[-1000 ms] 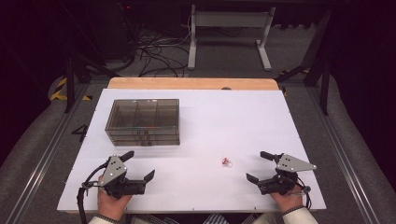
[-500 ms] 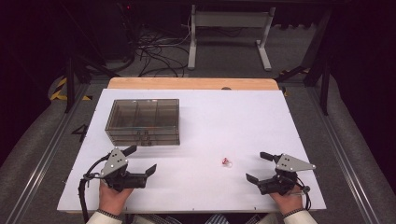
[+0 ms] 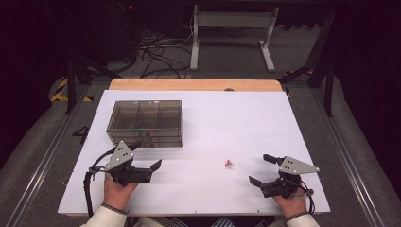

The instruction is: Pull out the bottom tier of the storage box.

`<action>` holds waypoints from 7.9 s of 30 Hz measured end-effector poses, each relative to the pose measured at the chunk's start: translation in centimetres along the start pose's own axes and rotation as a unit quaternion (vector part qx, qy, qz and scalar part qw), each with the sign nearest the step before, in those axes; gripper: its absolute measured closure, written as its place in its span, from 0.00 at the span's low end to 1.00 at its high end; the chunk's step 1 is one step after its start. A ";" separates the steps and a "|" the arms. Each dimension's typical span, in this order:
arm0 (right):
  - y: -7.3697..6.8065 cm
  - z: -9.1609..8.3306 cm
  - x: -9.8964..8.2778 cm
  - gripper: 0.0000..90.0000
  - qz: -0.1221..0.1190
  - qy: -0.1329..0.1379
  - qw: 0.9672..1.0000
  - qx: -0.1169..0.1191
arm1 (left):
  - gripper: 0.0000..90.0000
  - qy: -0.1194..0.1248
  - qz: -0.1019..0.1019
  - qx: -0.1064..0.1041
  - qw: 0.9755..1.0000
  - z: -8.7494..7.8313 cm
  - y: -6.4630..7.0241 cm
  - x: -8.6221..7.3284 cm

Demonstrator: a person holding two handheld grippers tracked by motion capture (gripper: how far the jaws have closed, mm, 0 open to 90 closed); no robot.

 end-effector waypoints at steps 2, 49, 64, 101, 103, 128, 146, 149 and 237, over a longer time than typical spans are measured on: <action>0.0 0.0 0.0 0.02 -0.002 -0.002 1.000 -0.002 | 0.04 0.001 0.000 -0.002 1.000 0.1 0.0 0.1; -0.1 0.0 0.0 0.02 0.001 -0.001 1.000 0.015 | 0.15 -0.065 0.101 -0.003 0.993 2.2 0.0 2.2; -0.1 0.0 0.0 0.02 0.001 -0.001 1.000 0.016 | 0.37 -0.059 0.154 0.033 0.986 1.7 0.4 2.3; 0.0 0.0 -0.1 0.02 0.001 0.001 1.000 0.019 | 0.57 -0.055 0.262 0.170 0.949 1.1 -1.0 -0.7; 0.0 -0.1 -0.1 0.02 0.002 0.002 1.000 0.019 | 0.58 -0.059 0.267 0.169 0.947 1.2 -1.0 -1.1; 0.0 -0.1 -0.1 0.02 0.005 0.002 1.000 0.023 | 0.65 -0.109 0.310 0.205 0.922 2.9 -2.1 -4.0; 0.0 -0.1 -0.1 0.02 0.006 0.003 1.000 0.023 | 0.73 -0.125 0.329 0.221 0.909 3.8 -2.1 -5.0; 0.0 -0.1 -0.1 0.02 0.006 0.004 1.000 0.023 | 0.76 -0.126 0.331 0.229 0.907 3.9 -2.2 -5.0; 0.0 0.0 -0.1 0.02 0.005 0.002 1.000 0.030 | 0.88 -0.146 0.393 0.279 0.864 4.6 -1.6 -5.5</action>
Point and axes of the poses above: each handheld gripper's, and its own axes: z roughly forward along the jaws, x roughly out of its top, y roughly to its right, the point moved 4 cm from there along z, roughly forward along the jaws, and after that the axes turned 8 degrees about x, right-handed, at the moved point
